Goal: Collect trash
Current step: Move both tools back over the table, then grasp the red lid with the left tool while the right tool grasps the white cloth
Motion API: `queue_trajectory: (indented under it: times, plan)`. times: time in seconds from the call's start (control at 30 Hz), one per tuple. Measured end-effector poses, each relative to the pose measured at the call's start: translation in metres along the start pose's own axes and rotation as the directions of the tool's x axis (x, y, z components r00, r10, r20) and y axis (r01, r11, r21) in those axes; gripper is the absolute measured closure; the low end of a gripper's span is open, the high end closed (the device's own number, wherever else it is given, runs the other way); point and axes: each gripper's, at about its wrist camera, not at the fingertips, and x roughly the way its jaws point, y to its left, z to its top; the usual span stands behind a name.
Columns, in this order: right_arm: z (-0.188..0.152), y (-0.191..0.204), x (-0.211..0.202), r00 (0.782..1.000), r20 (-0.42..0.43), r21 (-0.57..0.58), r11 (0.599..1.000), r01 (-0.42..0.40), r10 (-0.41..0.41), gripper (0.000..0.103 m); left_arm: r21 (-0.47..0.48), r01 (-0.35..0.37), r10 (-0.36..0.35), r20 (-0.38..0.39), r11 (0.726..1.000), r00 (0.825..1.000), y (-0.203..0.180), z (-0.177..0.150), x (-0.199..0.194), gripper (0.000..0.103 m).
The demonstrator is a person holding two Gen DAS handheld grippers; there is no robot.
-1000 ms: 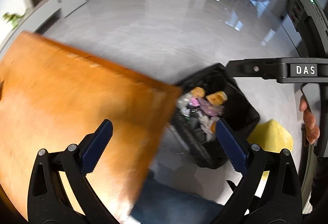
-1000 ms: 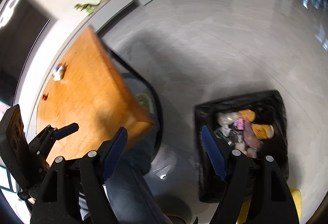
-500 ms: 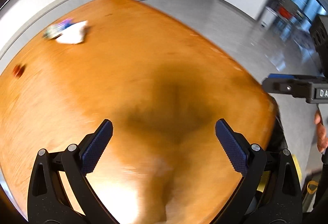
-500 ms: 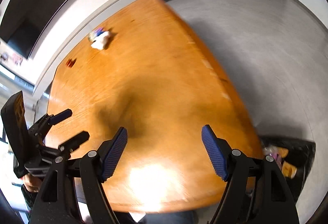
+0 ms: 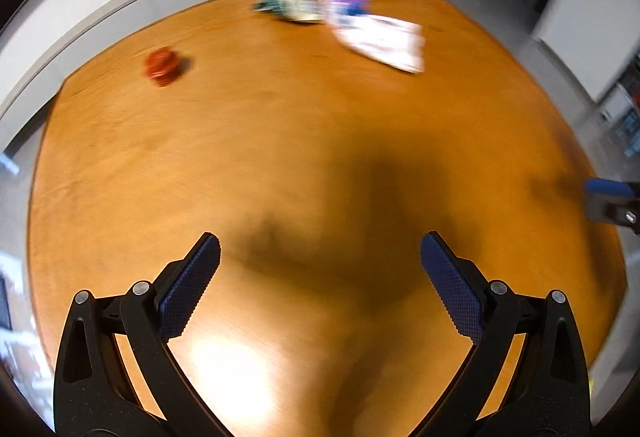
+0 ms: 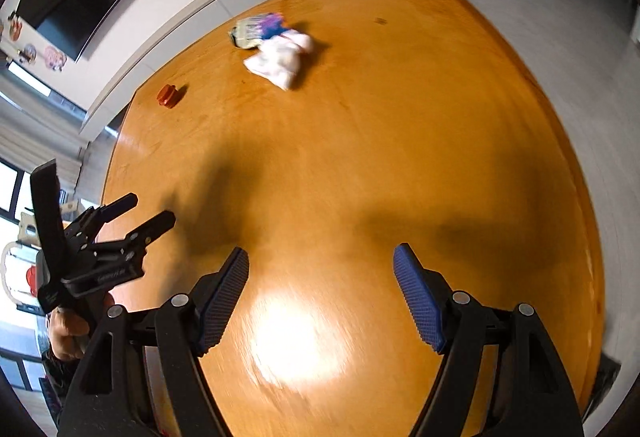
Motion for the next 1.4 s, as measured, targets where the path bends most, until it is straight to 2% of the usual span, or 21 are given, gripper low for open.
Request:
queue_trajectory:
  times: [0.23,0.4,0.53,0.67,0.77,0.8,0.83,0.87,0.93,0.97,1.0,1.03,1.13,1.27,1.4]
  plan:
    - [0.079,0.033,0.054,1.0,-0.019,-0.02,1.0,-0.009,0.009,0.027,-0.13,-0.109,0.107,-0.016,0.986,0.994,0.079,0.048,0.036,0.006]
    - [0.128,0.038,0.089,0.999,-0.024,0.037,0.999,-0.03,0.031,0.027,-0.195,-0.138,0.135,-0.027,0.971,0.99,0.123,0.08,0.052,0.006]
    - [0.152,0.04,0.108,0.999,-0.016,0.071,0.997,-0.044,0.045,0.027,-0.206,-0.15,0.151,-0.012,0.967,0.988,0.142,0.104,0.058,0.006]
    - [0.167,0.048,0.121,1.0,-0.011,0.051,0.998,-0.027,0.028,0.027,-0.213,-0.138,0.14,-0.008,0.967,0.99,0.148,0.13,0.073,0.006]
    - [0.17,0.054,0.127,1.0,-0.01,0.016,1.0,0.005,-0.005,0.028,-0.188,-0.17,0.172,-0.006,0.967,0.985,0.145,0.143,0.079,0.006]
    - [0.171,0.056,0.128,1.0,-0.009,-0.003,1.0,0.021,-0.021,0.04,-0.176,-0.184,0.186,-0.009,0.967,0.983,0.144,0.147,0.082,0.006]
    - [0.17,0.059,0.131,0.999,-0.016,-0.031,0.999,0.038,-0.038,0.065,-0.168,-0.197,0.198,-0.01,0.966,0.98,0.143,0.15,0.085,0.006]
    - [0.17,0.06,0.134,0.999,-0.027,-0.044,0.998,0.042,-0.043,0.074,-0.16,-0.206,0.207,-0.013,0.965,0.978,0.143,0.152,0.088,0.006]
    - [0.167,0.058,0.132,0.999,-0.02,-0.056,0.998,0.04,-0.041,0.085,-0.152,-0.227,0.228,-0.011,0.962,0.974,0.141,0.154,0.093,0.009]
    - [0.165,0.057,0.13,0.999,-0.016,-0.063,0.997,0.037,-0.038,0.085,-0.15,-0.233,0.234,-0.011,0.961,0.972,0.14,0.154,0.095,0.024]
    - [0.162,0.055,0.128,0.999,-0.018,-0.062,0.998,0.026,-0.027,0.085,-0.151,-0.225,0.225,-0.018,0.963,0.974,0.141,0.151,0.095,0.045]
    - [0.159,0.052,0.126,1.0,-0.022,-0.055,0.998,0.015,-0.016,0.085,-0.159,-0.21,0.209,-0.027,0.965,0.978,0.142,0.152,0.097,0.054]
    - [0.147,0.048,0.119,1.0,-0.027,-0.063,0.998,0.003,-0.005,0.087,-0.172,-0.217,0.216,-0.029,0.961,0.976,0.139,0.145,0.096,0.057]
    - [0.122,0.041,0.102,1.0,-0.027,-0.071,0.997,-0.015,0.013,0.087,-0.194,-0.153,0.15,-0.032,0.969,0.988,0.13,0.127,0.084,0.058]
    - [0.094,0.03,0.078,0.999,-0.02,-0.052,0.998,-0.037,0.036,0.087,-0.153,-0.121,0.12,-0.017,0.981,0.993,0.1,0.1,0.067,0.058]
